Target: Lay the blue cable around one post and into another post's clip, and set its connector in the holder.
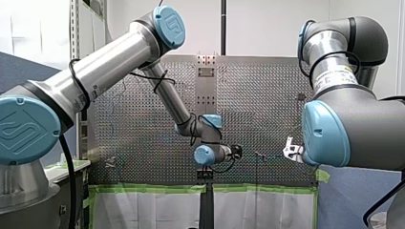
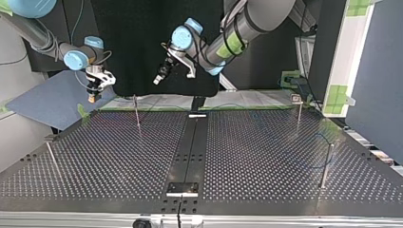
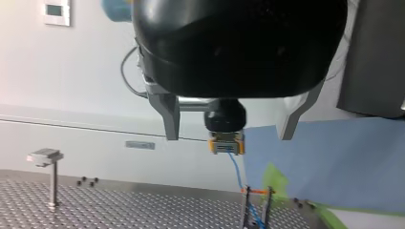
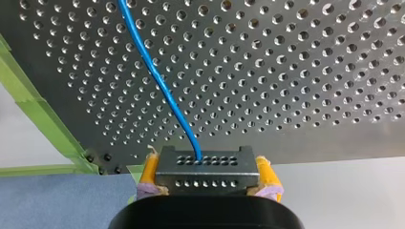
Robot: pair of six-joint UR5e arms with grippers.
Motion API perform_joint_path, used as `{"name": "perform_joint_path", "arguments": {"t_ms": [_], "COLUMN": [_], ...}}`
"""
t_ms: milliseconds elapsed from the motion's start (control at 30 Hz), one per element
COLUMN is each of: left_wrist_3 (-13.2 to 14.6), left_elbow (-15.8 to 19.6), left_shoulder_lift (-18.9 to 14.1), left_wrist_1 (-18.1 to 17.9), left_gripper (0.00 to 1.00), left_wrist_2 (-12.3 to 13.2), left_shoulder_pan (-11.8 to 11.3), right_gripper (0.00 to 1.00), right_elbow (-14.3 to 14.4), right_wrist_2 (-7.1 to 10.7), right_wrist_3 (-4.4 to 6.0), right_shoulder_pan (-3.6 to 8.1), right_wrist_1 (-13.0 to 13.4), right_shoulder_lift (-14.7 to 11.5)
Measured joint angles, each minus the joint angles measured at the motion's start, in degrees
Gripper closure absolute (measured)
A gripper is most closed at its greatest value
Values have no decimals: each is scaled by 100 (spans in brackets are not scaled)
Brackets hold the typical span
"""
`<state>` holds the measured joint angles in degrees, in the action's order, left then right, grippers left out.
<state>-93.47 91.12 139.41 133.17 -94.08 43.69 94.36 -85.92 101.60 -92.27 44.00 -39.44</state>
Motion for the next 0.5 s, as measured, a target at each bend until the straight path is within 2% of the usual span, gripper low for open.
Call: {"name": "perform_joint_path", "arguments": {"t_ms": [233, 500], "left_wrist_3": [-326, -701], "left_elbow": [-2, 9], "left_shoulder_lift": [12, 97], "left_wrist_1": [-287, -225], "left_gripper": [2, 2], "left_wrist_2": [-37, -93], "left_shoulder_pan": [-40, -68], "right_gripper": [100, 100], "right_elbow": [0, 1], "right_wrist_2": [4, 4], "right_wrist_3": [1, 2], "right_shoulder_pan": [-1, -21], "right_wrist_1": [-6, -13], "right_shoulder_lift": [1, 1]}}
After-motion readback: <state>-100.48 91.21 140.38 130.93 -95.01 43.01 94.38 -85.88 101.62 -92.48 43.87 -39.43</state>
